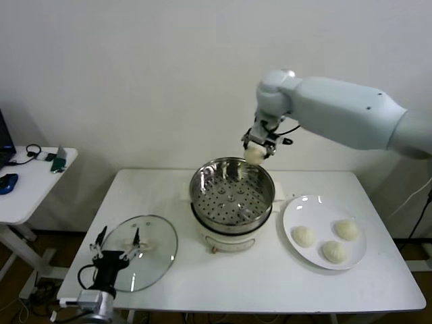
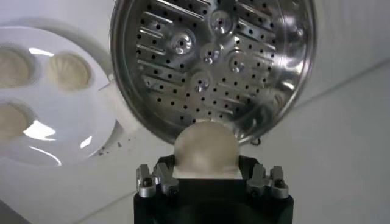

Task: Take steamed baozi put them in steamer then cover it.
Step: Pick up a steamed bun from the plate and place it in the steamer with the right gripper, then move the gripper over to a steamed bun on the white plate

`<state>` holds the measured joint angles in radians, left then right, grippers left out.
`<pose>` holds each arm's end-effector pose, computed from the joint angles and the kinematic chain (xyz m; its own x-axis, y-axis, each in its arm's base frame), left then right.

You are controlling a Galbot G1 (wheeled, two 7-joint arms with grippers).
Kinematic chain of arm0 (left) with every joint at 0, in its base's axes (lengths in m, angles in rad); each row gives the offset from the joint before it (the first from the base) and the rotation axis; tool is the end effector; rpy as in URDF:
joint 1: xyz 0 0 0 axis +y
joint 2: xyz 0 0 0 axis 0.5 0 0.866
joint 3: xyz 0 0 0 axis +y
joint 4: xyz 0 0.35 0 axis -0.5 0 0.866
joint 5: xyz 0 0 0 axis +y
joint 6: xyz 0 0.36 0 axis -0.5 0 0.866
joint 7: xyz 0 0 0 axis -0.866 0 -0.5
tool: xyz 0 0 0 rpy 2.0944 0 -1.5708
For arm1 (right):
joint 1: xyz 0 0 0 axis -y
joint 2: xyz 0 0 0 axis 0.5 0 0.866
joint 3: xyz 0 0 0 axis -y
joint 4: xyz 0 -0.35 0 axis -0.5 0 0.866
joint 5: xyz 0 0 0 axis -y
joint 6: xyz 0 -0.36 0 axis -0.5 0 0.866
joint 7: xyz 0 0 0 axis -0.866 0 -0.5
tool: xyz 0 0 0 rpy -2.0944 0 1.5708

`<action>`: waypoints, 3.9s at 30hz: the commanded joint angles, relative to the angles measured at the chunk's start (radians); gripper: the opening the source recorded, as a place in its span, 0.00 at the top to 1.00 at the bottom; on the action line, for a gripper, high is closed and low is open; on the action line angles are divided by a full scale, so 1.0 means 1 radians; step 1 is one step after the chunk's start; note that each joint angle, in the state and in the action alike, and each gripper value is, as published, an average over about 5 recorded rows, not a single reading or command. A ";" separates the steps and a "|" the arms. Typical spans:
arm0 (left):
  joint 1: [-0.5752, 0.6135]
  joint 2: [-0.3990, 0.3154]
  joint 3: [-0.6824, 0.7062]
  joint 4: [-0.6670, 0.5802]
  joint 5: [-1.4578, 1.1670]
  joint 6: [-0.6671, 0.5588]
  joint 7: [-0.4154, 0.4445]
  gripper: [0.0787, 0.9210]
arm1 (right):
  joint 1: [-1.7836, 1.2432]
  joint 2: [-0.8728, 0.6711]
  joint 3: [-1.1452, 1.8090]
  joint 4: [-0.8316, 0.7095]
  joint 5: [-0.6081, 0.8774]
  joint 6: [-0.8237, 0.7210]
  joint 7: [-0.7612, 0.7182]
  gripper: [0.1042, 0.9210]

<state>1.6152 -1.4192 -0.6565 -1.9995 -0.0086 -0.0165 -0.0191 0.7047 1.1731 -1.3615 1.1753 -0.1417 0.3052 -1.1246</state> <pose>0.1706 0.0732 -0.3360 -0.9920 -0.0721 0.1035 -0.0513 0.9802 0.1911 0.5820 0.1020 0.0022 -0.3507 -0.0125 0.9364 -0.3891 -0.9076 -0.1579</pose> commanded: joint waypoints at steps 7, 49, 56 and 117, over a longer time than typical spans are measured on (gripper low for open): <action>0.006 0.009 -0.006 -0.013 0.000 0.009 -0.002 0.12 | -0.244 0.146 0.094 -0.062 -0.286 0.093 0.032 0.29; 0.010 0.013 -0.006 -0.021 -0.002 0.010 -0.007 0.12 | 0.016 -0.155 0.023 0.096 0.162 -0.132 0.018 0.12; 0.006 0.018 0.004 -0.030 -0.014 0.018 -0.006 0.12 | 0.204 -0.355 -0.210 0.177 0.594 -0.390 0.060 0.12; 0.045 0.007 -0.016 -0.028 -0.006 0.012 -0.010 0.12 | -0.541 -0.407 0.150 -0.052 0.355 -0.539 0.124 0.23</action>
<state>1.6592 -1.4123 -0.6714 -2.0273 -0.0149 -0.0048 -0.0285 0.1839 0.7494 -1.2278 1.1468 0.2207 -0.2344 -0.9930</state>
